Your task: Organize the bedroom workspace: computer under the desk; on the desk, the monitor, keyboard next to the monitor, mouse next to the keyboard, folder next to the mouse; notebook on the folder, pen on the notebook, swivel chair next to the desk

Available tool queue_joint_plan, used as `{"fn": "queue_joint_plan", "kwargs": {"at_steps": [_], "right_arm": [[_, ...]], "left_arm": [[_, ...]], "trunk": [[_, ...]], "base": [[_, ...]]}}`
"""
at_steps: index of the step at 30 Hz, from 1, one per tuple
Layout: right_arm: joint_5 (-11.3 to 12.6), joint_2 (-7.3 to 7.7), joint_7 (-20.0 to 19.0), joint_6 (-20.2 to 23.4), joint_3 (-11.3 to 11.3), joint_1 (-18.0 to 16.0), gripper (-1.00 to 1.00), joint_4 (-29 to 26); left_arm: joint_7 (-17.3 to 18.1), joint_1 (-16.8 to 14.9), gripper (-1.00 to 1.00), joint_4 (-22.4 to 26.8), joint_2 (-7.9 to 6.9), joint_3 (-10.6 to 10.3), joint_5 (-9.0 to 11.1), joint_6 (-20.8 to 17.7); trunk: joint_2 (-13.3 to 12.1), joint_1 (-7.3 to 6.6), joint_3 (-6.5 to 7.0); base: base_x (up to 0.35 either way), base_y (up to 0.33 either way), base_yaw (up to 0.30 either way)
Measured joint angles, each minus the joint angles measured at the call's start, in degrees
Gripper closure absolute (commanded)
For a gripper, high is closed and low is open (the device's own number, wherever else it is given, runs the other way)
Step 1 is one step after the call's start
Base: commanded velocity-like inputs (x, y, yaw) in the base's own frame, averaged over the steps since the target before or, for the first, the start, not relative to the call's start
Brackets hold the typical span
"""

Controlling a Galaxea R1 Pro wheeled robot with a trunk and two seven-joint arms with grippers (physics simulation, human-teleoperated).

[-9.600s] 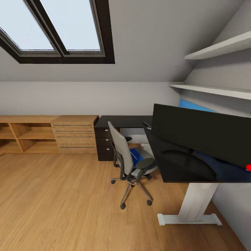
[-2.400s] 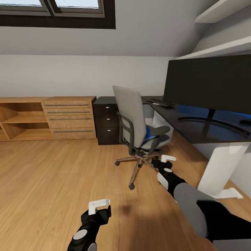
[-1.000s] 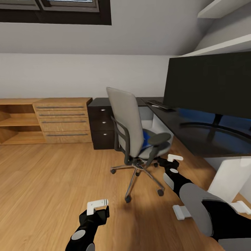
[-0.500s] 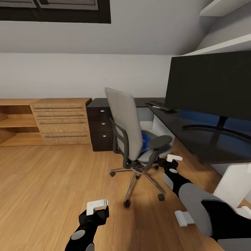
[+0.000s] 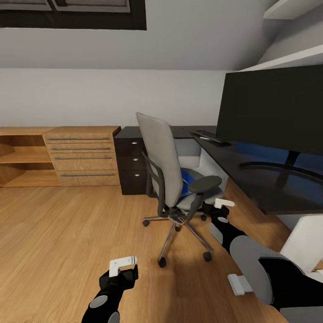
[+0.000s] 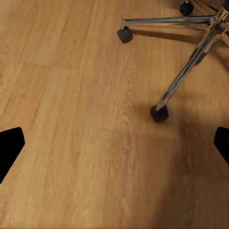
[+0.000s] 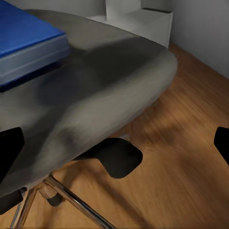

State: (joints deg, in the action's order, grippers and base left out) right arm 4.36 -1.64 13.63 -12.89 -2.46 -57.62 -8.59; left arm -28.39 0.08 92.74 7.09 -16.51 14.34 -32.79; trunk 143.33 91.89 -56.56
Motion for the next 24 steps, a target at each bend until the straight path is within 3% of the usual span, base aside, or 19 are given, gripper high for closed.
{"fn": "queue_joint_plan", "kwargs": {"at_steps": [24], "right_arm": [[0.0, -0.70, 0.0, 0.0, 0.1, 0.1, -1.00, 0.1]], "left_arm": [[0.0, 0.0, -1.00, 0.0, 0.02, 0.0, 0.1, 0.0]], "trunk": [[0.0, 0.00, 0.00]], "base": [[-0.039, 0.033, 0.271]]}}
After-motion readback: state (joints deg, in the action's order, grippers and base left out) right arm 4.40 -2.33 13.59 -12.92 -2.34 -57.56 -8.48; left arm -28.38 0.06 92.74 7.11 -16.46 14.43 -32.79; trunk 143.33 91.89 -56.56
